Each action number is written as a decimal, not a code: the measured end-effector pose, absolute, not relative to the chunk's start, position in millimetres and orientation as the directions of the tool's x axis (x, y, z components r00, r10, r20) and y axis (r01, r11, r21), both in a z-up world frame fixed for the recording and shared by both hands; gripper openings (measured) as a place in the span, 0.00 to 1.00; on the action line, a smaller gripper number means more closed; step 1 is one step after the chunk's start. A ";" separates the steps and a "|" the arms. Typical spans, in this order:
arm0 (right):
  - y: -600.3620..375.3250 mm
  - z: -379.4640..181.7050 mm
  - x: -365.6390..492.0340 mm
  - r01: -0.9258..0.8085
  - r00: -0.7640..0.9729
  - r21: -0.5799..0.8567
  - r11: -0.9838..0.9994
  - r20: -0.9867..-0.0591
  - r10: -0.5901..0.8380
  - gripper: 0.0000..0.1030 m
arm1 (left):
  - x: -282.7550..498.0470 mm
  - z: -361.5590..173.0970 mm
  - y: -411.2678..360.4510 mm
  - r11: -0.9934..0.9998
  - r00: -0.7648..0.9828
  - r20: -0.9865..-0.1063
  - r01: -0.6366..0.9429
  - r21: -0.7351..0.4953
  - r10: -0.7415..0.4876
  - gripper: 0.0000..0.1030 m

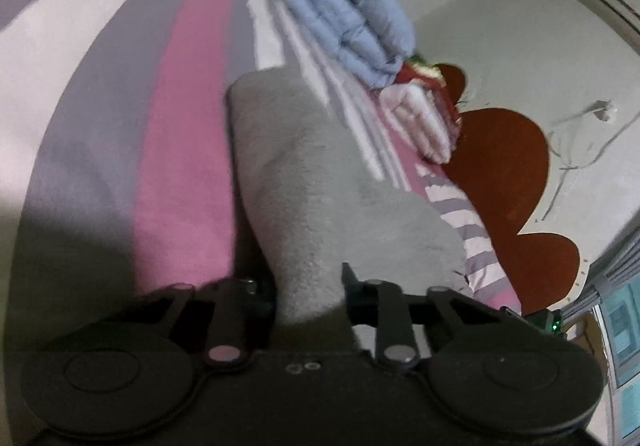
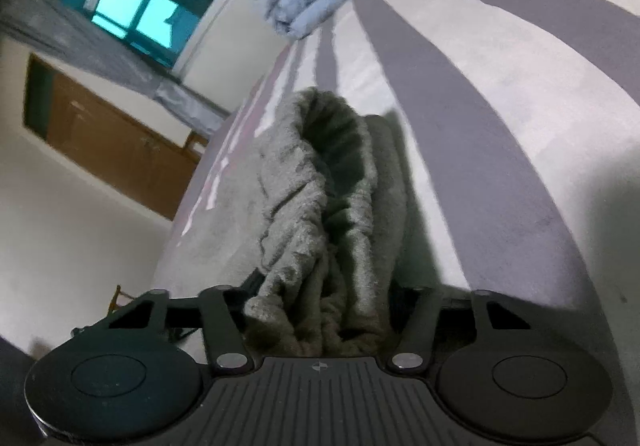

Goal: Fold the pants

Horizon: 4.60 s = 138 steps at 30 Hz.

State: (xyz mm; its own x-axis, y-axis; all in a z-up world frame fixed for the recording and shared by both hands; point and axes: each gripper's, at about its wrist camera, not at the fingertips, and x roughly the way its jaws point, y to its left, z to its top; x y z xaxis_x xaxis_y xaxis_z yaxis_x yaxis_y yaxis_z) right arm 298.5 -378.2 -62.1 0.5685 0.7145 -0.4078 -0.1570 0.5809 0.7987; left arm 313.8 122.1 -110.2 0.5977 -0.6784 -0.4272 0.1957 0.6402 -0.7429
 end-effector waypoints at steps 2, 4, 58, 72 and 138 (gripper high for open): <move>-377.6 -51.8 297.6 -0.196 0.585 0.798 0.570 -0.371 0.721 0.48 | 311.6 -98.4 122.4 0.636 0.618 -0.395 0.227 -0.738 -0.680 0.13; -374.4 -39.3 304.5 -0.241 0.595 0.793 0.559 -0.335 0.731 0.48 | 317.9 -85.5 123.1 0.635 0.628 -0.374 0.258 -0.728 -0.683 0.13; -308.6 13.6 29.6 -0.347 0.855 0.238 0.907 -0.316 0.410 1.00 | 11.1 -0.3 43.9 0.991 0.970 -0.233 0.036 -0.126 -0.065 0.94; -300.8 22.7 -26.7 -0.376 0.872 0.126 0.918 -0.287 0.396 1.00 | -25.6 -11.5 7.5 0.988 0.969 -0.215 0.098 -0.117 -0.121 0.94; -311.4 18.4 -11.3 -0.374 0.874 0.133 0.918 -0.281 0.397 1.00 | -23.2 -16.1 7.4 0.990 0.973 -0.203 0.084 -0.117 -0.107 0.94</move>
State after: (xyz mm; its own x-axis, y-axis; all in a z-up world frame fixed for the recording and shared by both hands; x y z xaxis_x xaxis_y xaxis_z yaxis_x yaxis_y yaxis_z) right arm -11.3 -311.4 18.4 0.8739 0.3965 -0.2813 -0.3737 0.9180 0.1331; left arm -23.2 7.4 -16.1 0.9733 -0.1069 -0.2032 0.0842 0.9895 -0.1171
